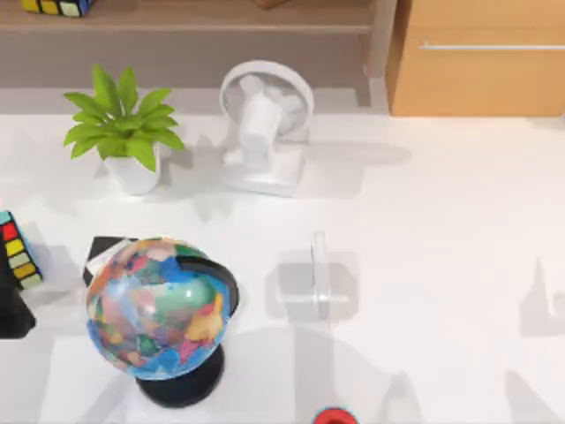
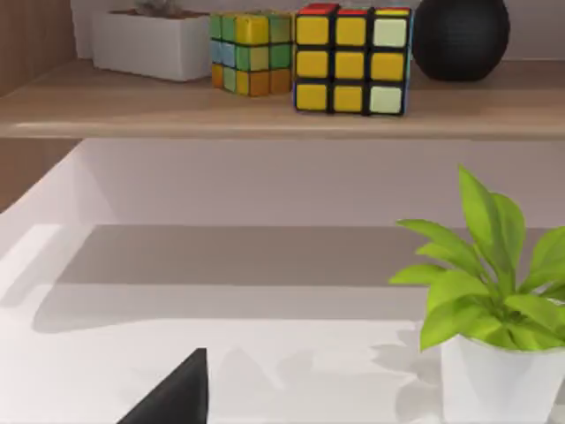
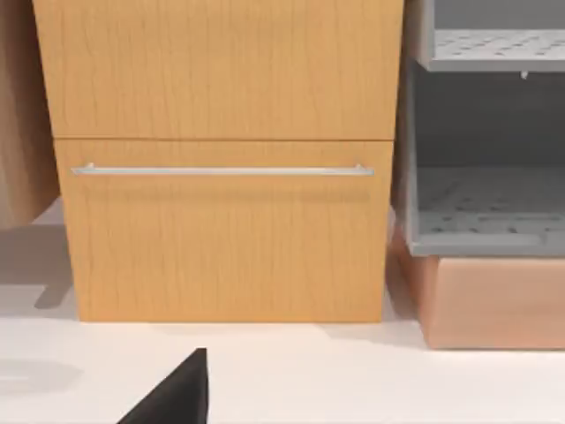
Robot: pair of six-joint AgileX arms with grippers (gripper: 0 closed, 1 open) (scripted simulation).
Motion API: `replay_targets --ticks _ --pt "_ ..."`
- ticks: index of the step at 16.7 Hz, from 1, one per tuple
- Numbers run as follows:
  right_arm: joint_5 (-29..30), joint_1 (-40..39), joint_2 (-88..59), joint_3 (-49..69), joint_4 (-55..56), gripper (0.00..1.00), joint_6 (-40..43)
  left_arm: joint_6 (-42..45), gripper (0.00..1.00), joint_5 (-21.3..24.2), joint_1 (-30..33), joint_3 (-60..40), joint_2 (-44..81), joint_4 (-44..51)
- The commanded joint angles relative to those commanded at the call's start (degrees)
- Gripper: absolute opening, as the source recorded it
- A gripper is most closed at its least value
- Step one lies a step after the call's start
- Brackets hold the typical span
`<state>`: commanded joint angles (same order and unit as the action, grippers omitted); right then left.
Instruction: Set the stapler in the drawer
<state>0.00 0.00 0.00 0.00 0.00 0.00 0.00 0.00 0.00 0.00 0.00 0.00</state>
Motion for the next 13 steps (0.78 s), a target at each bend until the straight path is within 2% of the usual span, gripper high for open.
replay_targets --ticks 3,6,9,13 --pt "0.0 0.0 -0.6 0.3 0.3 1.00 0.4 0.0 1.00 0.0 0.0 0.0 0.0 0.0" --pt "0.4 -0.4 -5.8 2.6 3.5 1.00 4.4 0.0 1.00 0.0 0.0 0.0 0.0 0.0" --pt "1.2 -1.0 -15.5 6.9 9.3 1.00 11.7 0.0 1.00 0.0 0.0 0.0 0.0 0.0" --pt "2.6 -2.4 -34.0 15.1 20.3 1.00 25.4 0.0 1.00 0.0 0.0 0.0 0.0 0.0"
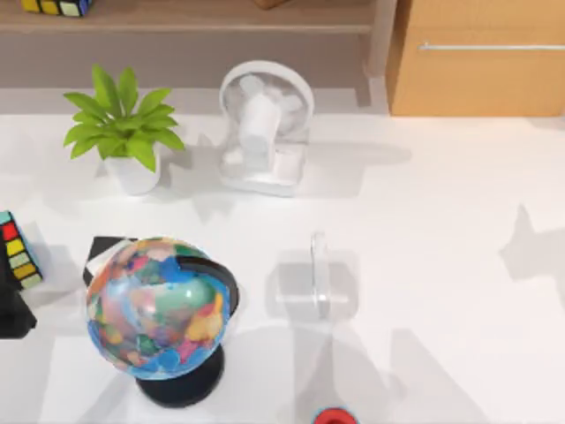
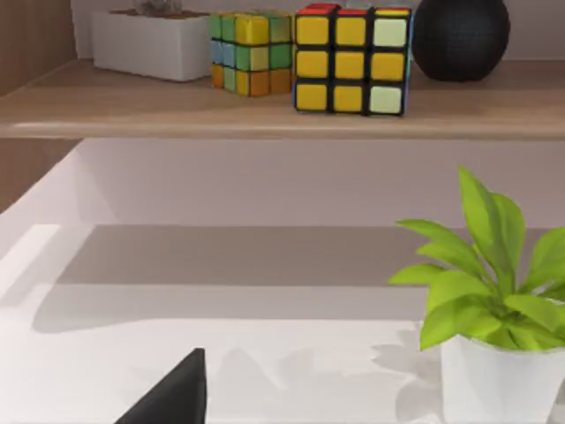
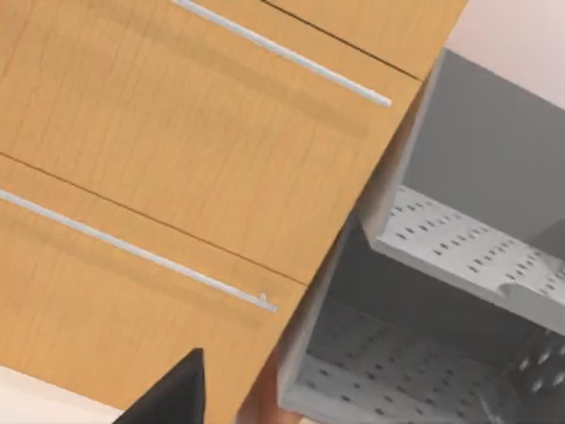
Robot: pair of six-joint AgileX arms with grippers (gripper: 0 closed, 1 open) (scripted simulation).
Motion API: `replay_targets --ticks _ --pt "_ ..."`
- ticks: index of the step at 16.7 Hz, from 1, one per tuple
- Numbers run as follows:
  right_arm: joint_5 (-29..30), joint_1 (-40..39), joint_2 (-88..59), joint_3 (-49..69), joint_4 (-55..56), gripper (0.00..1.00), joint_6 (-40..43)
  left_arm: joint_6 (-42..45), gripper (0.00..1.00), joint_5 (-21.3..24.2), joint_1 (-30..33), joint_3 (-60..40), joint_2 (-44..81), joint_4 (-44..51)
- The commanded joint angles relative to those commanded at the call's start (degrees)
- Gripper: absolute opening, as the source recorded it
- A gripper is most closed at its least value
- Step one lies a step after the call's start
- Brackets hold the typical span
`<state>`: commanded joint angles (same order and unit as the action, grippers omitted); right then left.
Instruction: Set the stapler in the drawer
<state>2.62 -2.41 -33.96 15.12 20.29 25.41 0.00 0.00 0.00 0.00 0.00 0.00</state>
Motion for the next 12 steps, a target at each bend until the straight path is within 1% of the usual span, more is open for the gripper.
replay_targets --ticks 8,12 --pt "4.2 -3.8 -46.3 19.5 26.3 1.00 31.9 0.0 1.00 0.0 0.0 0.0 0.0 0.0" --pt "6.6 -5.6 -68.2 28.4 38.6 1.00 46.2 0.0 1.00 0.0 0.0 0.0 0.0 0.0"
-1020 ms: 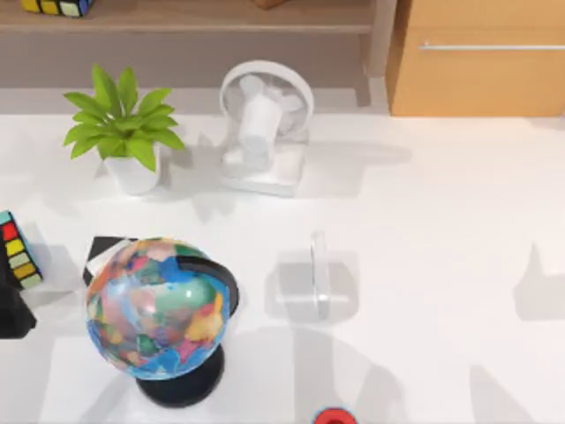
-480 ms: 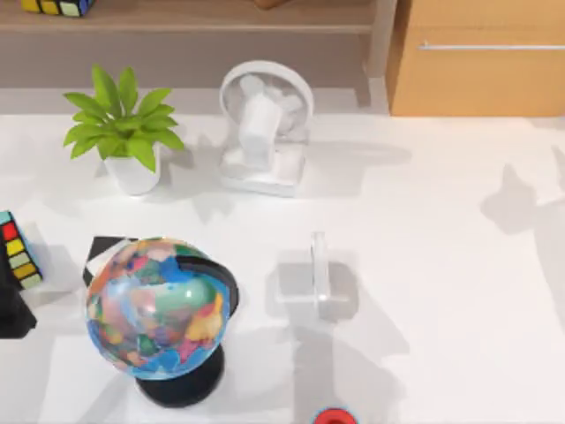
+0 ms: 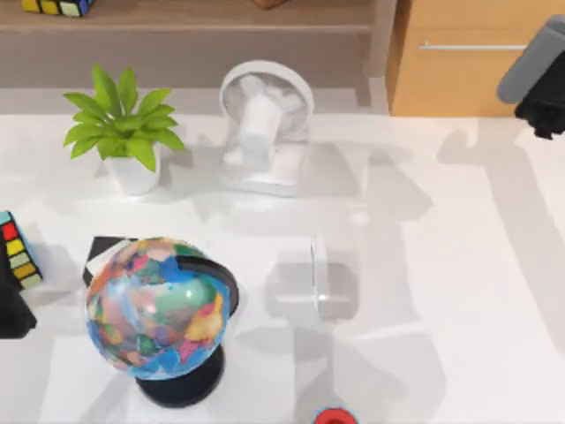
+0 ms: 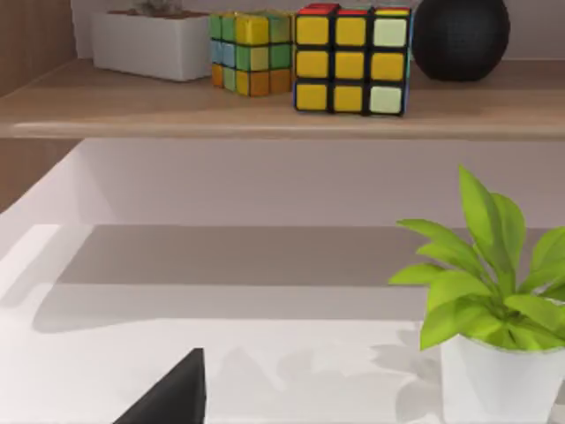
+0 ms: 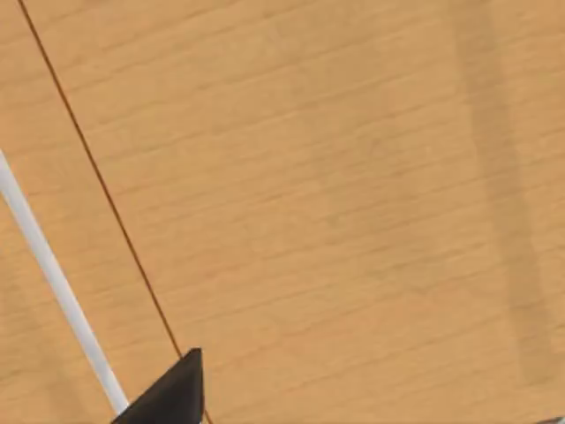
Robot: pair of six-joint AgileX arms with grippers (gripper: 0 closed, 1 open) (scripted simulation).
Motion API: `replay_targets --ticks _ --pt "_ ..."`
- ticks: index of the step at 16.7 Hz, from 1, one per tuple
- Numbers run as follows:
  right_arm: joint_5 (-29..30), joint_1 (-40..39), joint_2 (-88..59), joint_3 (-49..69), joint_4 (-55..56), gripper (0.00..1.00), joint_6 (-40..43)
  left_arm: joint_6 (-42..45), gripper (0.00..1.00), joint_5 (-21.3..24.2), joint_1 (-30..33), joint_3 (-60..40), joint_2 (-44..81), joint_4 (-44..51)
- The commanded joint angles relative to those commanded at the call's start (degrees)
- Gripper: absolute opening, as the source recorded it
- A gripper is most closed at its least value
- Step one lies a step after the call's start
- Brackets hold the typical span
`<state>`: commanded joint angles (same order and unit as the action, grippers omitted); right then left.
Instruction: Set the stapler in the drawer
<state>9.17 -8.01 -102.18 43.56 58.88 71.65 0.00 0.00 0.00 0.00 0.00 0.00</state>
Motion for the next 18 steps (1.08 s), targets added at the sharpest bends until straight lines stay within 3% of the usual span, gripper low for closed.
replay_targets --ticks 7,18 --pt "2.8 -2.0 -23.7 9.7 13.6 1.00 16.2 0.0 1.00 0.0 0.0 0.0 0.0 0.0" --pt "2.6 -1.7 -26.8 13.3 13.1 1.00 17.6 0.0 1.00 0.0 0.0 0.0 0.0 0.0"
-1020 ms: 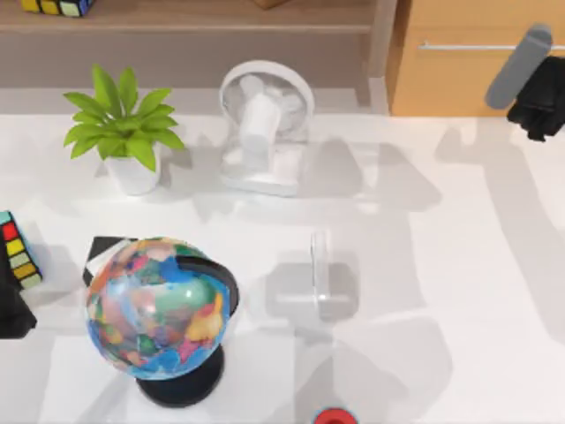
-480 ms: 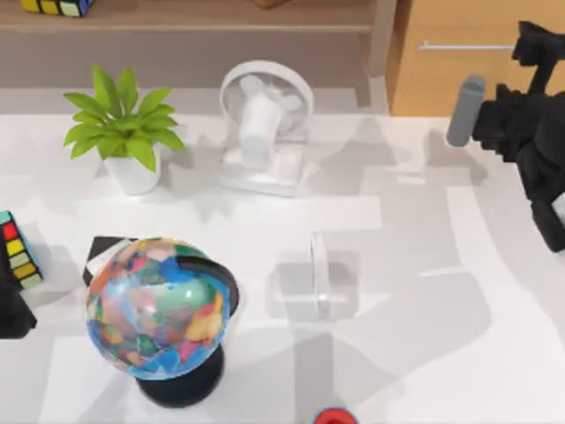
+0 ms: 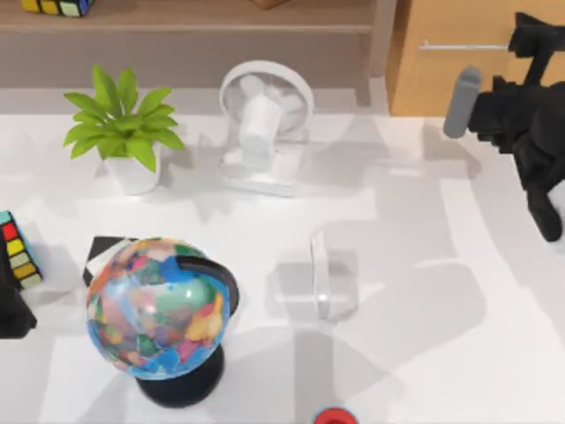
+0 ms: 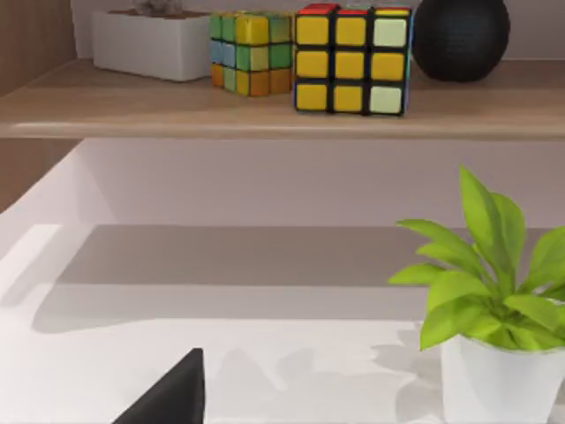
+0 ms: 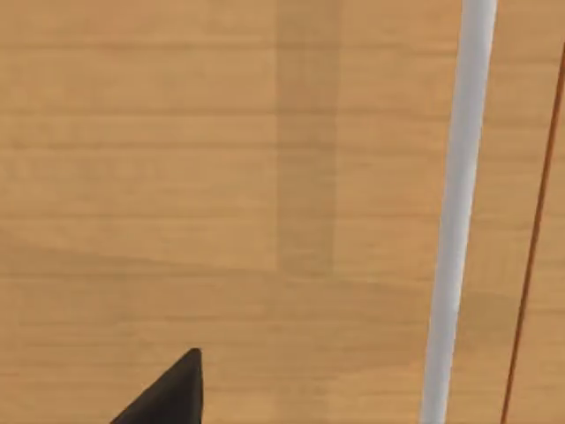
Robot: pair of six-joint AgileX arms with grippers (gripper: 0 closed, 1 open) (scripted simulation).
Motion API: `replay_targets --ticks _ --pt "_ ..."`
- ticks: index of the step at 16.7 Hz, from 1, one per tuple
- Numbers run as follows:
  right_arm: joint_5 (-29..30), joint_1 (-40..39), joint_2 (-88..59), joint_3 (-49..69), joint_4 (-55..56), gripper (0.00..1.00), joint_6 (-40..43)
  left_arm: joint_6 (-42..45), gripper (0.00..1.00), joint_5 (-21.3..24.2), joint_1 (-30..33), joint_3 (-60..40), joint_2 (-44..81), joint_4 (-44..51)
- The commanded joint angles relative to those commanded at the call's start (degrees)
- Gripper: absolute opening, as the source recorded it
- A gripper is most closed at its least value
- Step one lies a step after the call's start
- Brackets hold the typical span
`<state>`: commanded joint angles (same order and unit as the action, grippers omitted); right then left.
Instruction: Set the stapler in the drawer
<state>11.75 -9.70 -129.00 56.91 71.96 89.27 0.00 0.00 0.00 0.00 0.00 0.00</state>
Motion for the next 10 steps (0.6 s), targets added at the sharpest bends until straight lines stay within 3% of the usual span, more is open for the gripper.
replay_targets --ticks 7,10 --pt "-0.3 0.3 -1.8 3.9 -2.1 1.00 0.0 0.0 1.00 0.0 0.0 0.0 0.0 0.0" --pt "-0.3 0.3 -1.8 3.9 -2.1 0.77 0.0 0.0 1.00 0.0 0.0 0.0 0.0 0.0"
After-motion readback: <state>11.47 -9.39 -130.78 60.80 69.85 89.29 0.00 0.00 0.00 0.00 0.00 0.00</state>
